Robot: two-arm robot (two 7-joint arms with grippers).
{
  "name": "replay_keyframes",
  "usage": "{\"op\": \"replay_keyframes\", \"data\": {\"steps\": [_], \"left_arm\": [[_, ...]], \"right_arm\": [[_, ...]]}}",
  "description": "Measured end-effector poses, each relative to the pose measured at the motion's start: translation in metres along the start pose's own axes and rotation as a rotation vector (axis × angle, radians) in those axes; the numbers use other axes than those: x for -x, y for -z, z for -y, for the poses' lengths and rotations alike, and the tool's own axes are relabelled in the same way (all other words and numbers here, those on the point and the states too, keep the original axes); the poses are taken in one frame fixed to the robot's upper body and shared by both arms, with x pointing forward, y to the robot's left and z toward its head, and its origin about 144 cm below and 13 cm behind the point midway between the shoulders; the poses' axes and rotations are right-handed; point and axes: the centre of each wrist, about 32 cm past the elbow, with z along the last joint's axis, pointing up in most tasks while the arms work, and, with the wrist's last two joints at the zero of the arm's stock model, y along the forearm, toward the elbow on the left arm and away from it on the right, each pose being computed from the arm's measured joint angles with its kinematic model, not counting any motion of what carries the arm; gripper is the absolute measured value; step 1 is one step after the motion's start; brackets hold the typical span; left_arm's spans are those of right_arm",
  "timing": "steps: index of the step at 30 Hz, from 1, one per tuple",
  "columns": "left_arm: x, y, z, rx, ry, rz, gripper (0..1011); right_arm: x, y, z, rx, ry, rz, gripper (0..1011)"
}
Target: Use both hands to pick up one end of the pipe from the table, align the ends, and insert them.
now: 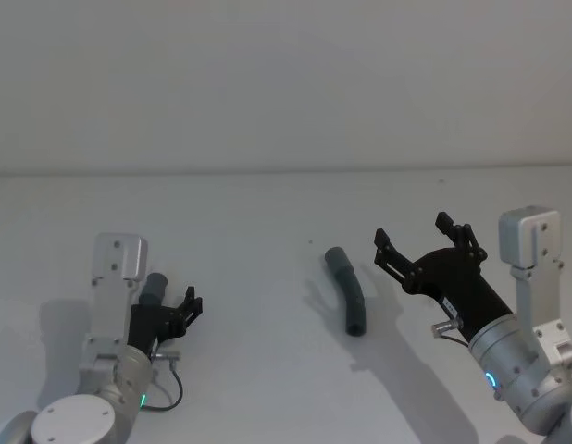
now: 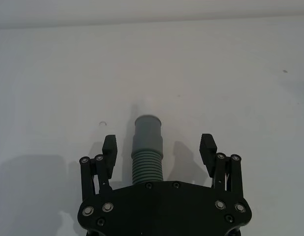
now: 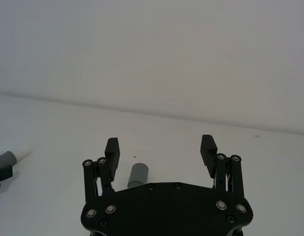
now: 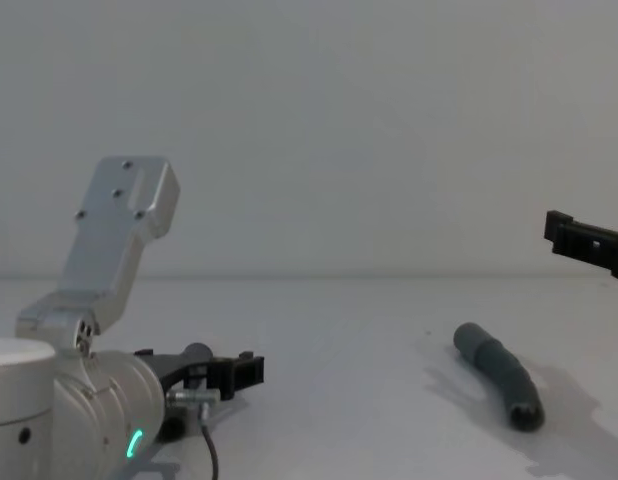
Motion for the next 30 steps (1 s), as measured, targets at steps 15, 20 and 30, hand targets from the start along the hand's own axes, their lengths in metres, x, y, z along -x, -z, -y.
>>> {"op": "replay_keyframes", "data": {"steps": [15, 20, 30], "left_arm": [[0.0027, 0.0037, 0.0036, -0.004, 0.006, -0.019, 863], [0.0038, 0.0042, 0.0042, -0.004, 0.004, -0.021, 718], [0.0049, 0.0044, 0.0042, -0.003, -0.007, -0.024, 399]], "right_arm": [[0.0, 0.0, 0.0, 0.0, 0.0, 0.0, 1000], [0.0, 0.0, 0.0, 0.0, 0.0, 0.0, 1000], [0.0, 0.0, 0.0, 0.0, 0.0, 0.0, 1000]]}}
